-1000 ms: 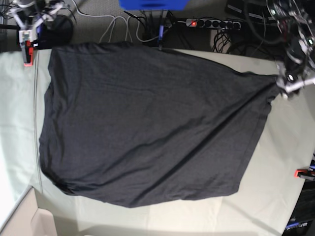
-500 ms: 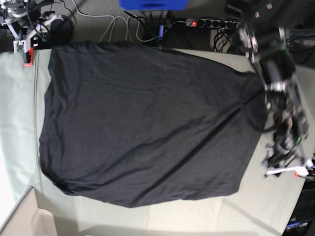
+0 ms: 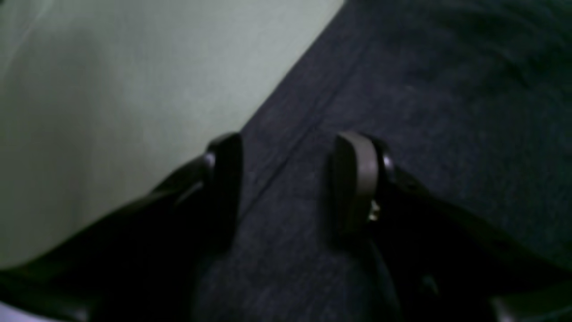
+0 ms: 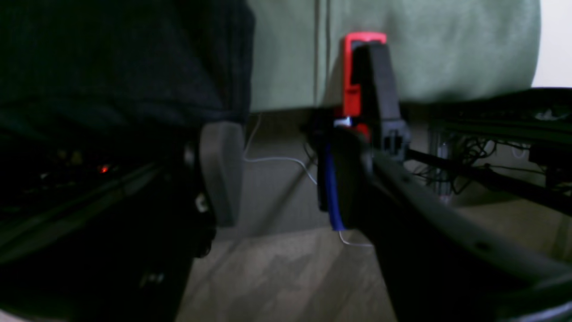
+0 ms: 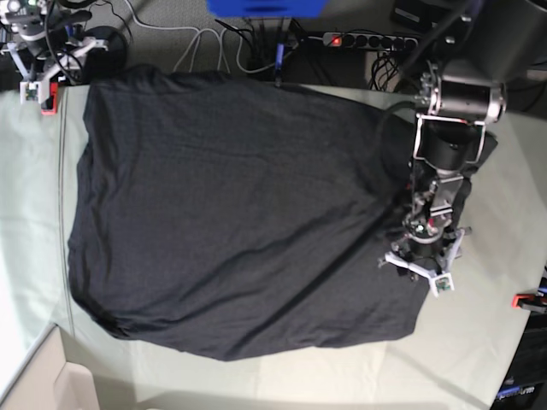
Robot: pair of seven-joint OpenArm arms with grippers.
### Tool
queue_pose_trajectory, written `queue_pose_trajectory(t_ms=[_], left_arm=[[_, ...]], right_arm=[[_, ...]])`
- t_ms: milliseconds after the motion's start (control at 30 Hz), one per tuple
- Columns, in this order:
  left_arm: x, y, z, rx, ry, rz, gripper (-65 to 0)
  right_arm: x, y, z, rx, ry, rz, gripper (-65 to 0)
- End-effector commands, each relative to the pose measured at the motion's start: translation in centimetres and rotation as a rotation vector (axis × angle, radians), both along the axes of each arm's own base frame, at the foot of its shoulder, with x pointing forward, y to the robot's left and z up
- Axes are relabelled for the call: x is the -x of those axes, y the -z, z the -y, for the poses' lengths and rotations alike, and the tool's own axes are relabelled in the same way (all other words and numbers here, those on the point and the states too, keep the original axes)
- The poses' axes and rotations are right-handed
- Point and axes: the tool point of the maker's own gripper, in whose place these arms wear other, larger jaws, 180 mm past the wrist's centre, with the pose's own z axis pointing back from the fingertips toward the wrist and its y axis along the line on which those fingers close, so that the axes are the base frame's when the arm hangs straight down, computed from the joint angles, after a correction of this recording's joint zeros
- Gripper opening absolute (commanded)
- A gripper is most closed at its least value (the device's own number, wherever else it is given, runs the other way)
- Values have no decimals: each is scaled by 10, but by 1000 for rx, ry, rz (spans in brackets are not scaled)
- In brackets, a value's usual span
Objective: Layout the t-shirt on the table in an organized manner, then fold the t-shirt properly
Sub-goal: 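Release the shirt corner with the left gripper and reach onto the shirt, then grasp the shirt side with the left gripper and drag it along the table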
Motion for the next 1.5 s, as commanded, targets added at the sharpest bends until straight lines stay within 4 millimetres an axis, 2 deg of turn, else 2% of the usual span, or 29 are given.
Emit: queue_pose_trajectory(t_ms=[0, 167, 233, 367, 533, 600, 700, 767, 867, 1000, 1167, 1233, 1367, 1467], left_arm=[[-16, -19, -6, -22, -1, 54, -331], [1, 1, -14, -30, -13, -10, -354], [6, 5, -21, -36, -22, -20, -436], [19, 14, -24, -42, -27, -31, -650], [28, 20, -24, -44, -27, -35, -650], [22, 9, -20, -46, -15, 17, -649], [28, -8, -8, -43, 20, 101, -649], [37, -20, 3, -27, 47, 142, -649], [56, -23, 19, 16, 77, 112, -649], [80, -25, 28, 31, 99, 114, -649], [95, -17, 30, 35, 103, 90, -649], [99, -21, 32, 36, 110, 101, -649], [110, -28, 10, 21, 63, 117, -649], [110, -32, 9, 22, 58, 126, -649]], right_arm=[[-3, -7, 4, 18, -5, 24, -326], [-4, -8, 4, 18, -5, 27, -326], [-4, -8, 4, 18, -5, 27, -326], [-4, -8, 4, 18, -5, 28, -326], [-5, -8, 4, 18, -7, 28, -326], [-5, -8, 4, 18, -7, 28, -326], [-5, -8, 4, 18, -7, 28, -326], [-4, -7, 4, 18, -7, 27, -326], [-4, -7, 4, 18, -7, 27, -326], [-4, -7, 4, 18, -7, 27, -326], [-5, -7, 3, 16, -9, 27, -326], [-5, -7, 3, 16, -9, 29, -326], [-5, -7, 3, 16, -9, 29, -326], [-5, -7, 3, 16, -9, 29, -326]])
